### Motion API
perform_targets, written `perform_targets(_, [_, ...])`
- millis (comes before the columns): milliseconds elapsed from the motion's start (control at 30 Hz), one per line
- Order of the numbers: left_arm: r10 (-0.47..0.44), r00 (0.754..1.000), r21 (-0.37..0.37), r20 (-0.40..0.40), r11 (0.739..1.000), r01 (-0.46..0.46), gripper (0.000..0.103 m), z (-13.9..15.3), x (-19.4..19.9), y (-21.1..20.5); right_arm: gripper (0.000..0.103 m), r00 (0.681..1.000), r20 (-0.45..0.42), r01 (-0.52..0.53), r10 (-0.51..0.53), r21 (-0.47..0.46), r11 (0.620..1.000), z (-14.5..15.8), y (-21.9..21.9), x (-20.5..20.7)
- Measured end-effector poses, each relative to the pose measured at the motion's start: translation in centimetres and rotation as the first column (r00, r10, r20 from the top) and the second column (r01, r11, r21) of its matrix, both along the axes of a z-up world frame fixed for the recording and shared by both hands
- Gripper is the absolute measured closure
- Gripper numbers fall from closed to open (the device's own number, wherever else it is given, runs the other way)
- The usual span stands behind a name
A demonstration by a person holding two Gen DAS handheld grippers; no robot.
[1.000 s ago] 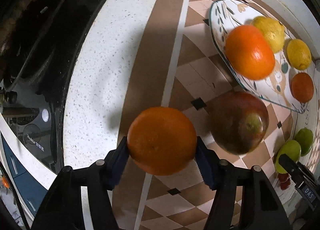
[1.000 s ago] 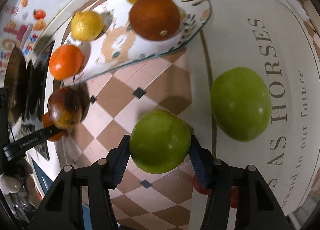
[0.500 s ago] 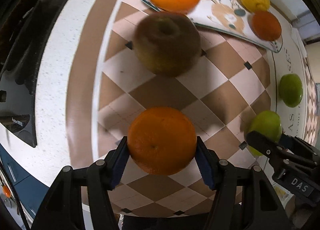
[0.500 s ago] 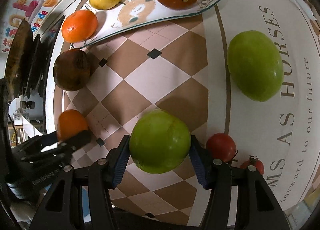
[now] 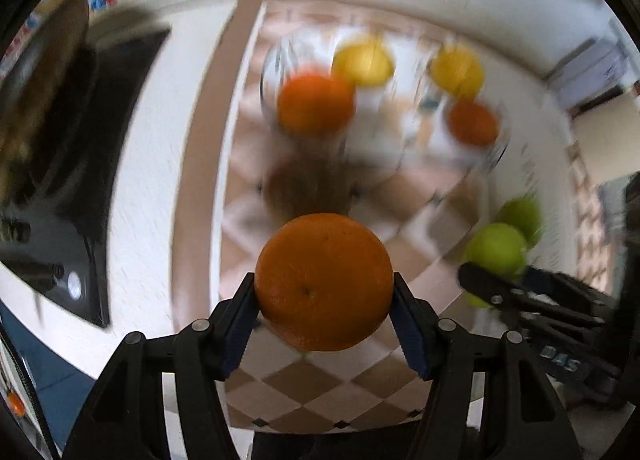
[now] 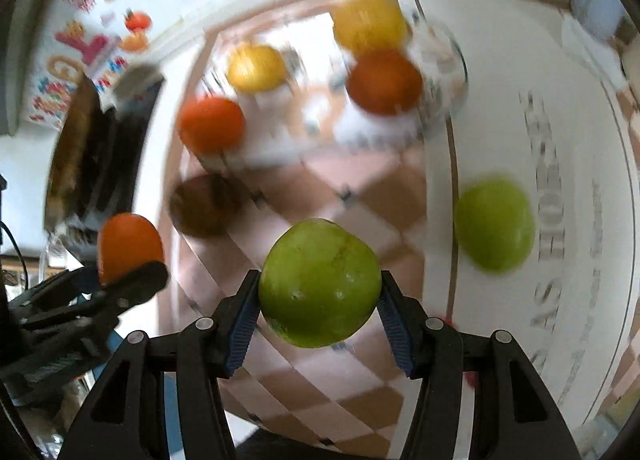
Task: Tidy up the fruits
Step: 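Place the orange on the plate with the left tool while the right tool places the green apple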
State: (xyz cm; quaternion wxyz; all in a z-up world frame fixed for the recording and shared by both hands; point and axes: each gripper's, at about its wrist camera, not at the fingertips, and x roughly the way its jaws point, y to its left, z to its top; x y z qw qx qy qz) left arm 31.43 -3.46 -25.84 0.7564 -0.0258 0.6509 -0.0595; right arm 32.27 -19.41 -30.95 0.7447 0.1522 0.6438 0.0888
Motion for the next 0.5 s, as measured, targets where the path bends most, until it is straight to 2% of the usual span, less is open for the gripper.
perform_targets(100, [0.0, 0.998, -0.007, 0.059, 1.0, 0.001, 0.042, 3.0, 3.7, 0.6, 0.044, 0.999, 0.034, -0.002, 0.002, 0.002, 1.0, 1.3, 0.1, 3.6])
perform_targets(233, [0.01, 0.997, 0.032, 0.077, 0.999, -0.012, 0.042, 3.7, 10.0, 1.6, 0.043, 1.0, 0.027, -0.01, 0.011, -0.028, 1.0, 0.7, 0.6, 8.2])
perform_targets(333, [0.002, 1.0, 0.066, 0.028, 0.998, -0.004, 0.042, 1.9, 14.9, 2.5, 0.043, 1.0, -0.012, -0.026, 0.026, -0.051, 0.998, -0.9, 1.5, 11.0])
perform_targets(500, [-0.018, 0.996, 0.082, -0.088, 0.996, 0.026, 0.042, -2.5, 18.6, 2.8, 0.043, 0.996, -0.077, -0.054, 0.048, -0.078, 0.996, -3.4, 2.3, 12.7])
